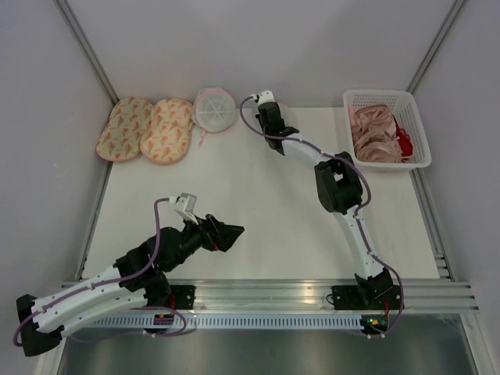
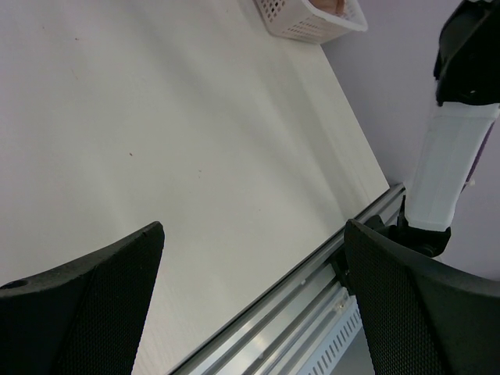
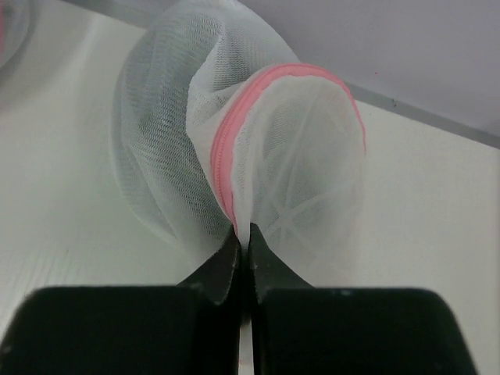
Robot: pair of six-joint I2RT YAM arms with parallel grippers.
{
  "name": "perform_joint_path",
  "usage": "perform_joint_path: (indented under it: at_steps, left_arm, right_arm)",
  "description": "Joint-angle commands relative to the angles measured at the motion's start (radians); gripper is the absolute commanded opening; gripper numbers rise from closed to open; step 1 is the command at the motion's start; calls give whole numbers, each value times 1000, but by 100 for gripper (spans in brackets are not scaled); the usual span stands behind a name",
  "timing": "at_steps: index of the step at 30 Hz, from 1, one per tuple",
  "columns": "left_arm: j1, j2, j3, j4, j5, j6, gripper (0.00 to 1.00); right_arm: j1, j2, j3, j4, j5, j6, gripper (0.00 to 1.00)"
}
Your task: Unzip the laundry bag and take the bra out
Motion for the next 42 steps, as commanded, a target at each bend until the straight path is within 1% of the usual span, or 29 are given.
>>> perform_joint_path:
  at_steps: [1,2,3,5,6,7,9,10,11,12,13,14,16,17,18,19,21,23,24,25,27,28,29,31,32,33,36,40,42]
  left_arm:
    - [3,7,-1,24,-11,-14,100]
    - [3,13,2,27,-14,-3,100]
    - [3,19,8,27,-16,0,100]
    - [3,22,16,27,-28,17,99]
    - [3,22,28,12,-40,17,100]
    - [3,24,36,-6,-59,15,100]
    - [3,29,65,-57,-111,23,100]
    - [3,44,74,-68,-122,31,100]
    - [5,51,82,-76,-132,49,100]
    - [5,64,96,-82,-130,57,100]
    - [5,81,102,-82,-130,63,100]
    - [5,107,108,-82,-125,70,100]
    - [3,139,116,-61,-113,81,100]
    - [3,165,116,-48,-94,92,100]
    - [3,176,111,-28,-78,100,100]
    - [3,185,104,45,-55,109,100]
    - [3,228,91,113,13,130,100]
    - [3,277,105,154,32,129,100]
    - [3,336,132,154,33,130,100]
    - [1,363,145,151,33,132,100]
    - [-11,435,174,151,-7,132,100]
    - [-15,458,182,150,-7,132,100]
    - [-20,484,191,145,-42,132,100]
    - [-35,550,226,80,-86,114,100]
    - [-40,570,241,55,-132,80,100]
    - [-51,585,263,6,-152,61,100]
    - [-71,633,274,-55,-229,-24,100]
    - [-92,682,294,-128,-358,-113,96]
    - [-97,714,304,-145,-390,-130,93]
  right_arm:
    - [-2,-224,-85,-86,-101,107,0]
    - [-2,-252,-103,-161,-132,118,1]
    - [-2,-312,-156,-193,-219,118,1]
    - [4,-383,-238,-261,-252,153,0]
    - [18,-424,-296,-261,-265,156,0]
    - [28,-508,-414,-263,-289,180,0]
    - [44,-588,-515,-264,-324,237,0]
    - [50,-658,-596,-263,-361,281,0]
    - [49,-689,-631,-261,-427,350,0]
    - [55,-743,-660,-264,-446,384,1]
    - [61,-763,-695,-276,-487,410,0]
    - [68,-780,-705,-311,-513,444,1]
    - [128,-812,-711,-359,-507,438,0]
    - [154,-820,-711,-412,-492,449,0]
    - [182,-826,-718,-424,-483,458,0]
    - [224,-844,-740,-428,-484,467,0]
    - [275,-854,-754,-450,-464,515,0]
    - [298,-855,-771,-442,-460,544,0]
    - [318,-854,-783,-431,-456,591,0]
    - [329,-852,-784,-419,-456,605,1]
    - [358,-851,-800,-380,-408,671,1]
    - [369,-851,-806,-379,-407,684,1]
    - [377,-851,-807,-363,-403,696,0]
    - [391,-854,-820,-338,-397,720,0]
    - [391,-857,-823,-335,-403,727,0]
    - [389,-865,-823,-332,-406,730,0]
    - [391,-880,-826,-309,-421,728,0]
    - [389,-894,-833,-283,-447,722,0]
    - [389,-898,-838,-276,-502,721,0]
